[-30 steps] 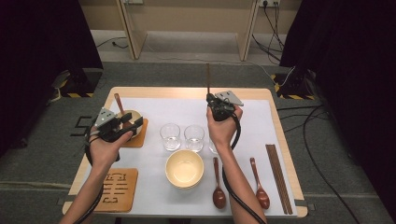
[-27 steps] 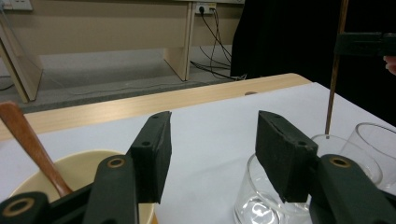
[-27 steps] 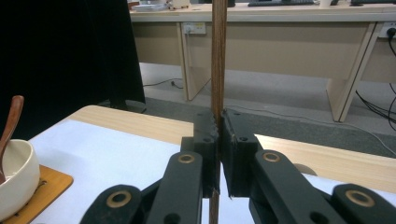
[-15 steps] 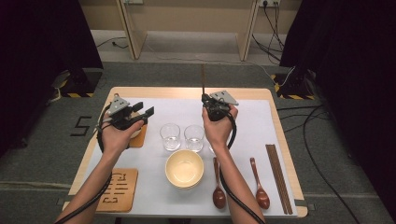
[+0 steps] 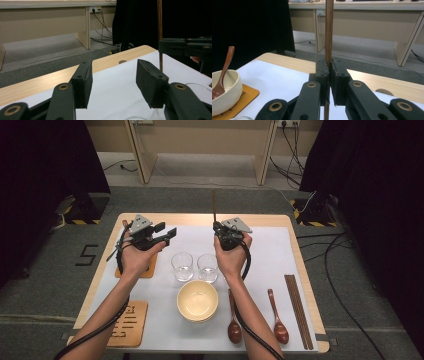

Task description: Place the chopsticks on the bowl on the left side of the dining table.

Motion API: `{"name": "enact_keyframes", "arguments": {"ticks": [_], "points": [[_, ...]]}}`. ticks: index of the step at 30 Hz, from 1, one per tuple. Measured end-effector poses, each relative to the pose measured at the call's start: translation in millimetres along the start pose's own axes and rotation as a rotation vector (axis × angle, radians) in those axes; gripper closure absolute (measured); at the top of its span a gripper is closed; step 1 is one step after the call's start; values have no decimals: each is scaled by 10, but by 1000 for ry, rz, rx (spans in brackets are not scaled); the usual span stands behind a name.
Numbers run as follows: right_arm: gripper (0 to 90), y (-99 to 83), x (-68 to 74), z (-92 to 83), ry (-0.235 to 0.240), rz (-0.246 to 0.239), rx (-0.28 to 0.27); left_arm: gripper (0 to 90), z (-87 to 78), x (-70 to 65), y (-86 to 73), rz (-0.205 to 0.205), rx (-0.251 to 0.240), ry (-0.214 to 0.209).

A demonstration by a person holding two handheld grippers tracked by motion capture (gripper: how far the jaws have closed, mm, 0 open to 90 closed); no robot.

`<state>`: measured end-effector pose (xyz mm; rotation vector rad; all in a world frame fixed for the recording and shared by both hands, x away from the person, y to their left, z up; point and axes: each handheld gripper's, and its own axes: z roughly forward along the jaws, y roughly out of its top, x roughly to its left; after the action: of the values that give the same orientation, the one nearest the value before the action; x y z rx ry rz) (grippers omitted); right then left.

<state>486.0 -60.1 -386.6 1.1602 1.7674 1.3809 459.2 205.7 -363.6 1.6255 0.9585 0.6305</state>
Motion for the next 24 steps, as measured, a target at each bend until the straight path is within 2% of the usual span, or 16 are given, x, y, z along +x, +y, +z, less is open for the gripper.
{"name": "enact_keyframes", "arguments": {"ticks": [4, 12, 24], "points": [[853, -16, 22, 13, 4, -1, 2, 475, 63, -23, 46, 11, 5, -12], [853, -53, 64, 41, 14, -3, 10, 473, 191, -86, 144, 8, 10, -43], [853, -76, 99, 54, 30, -6, 16, 476, 389, -241, 304, 24, 23, -83]]}}
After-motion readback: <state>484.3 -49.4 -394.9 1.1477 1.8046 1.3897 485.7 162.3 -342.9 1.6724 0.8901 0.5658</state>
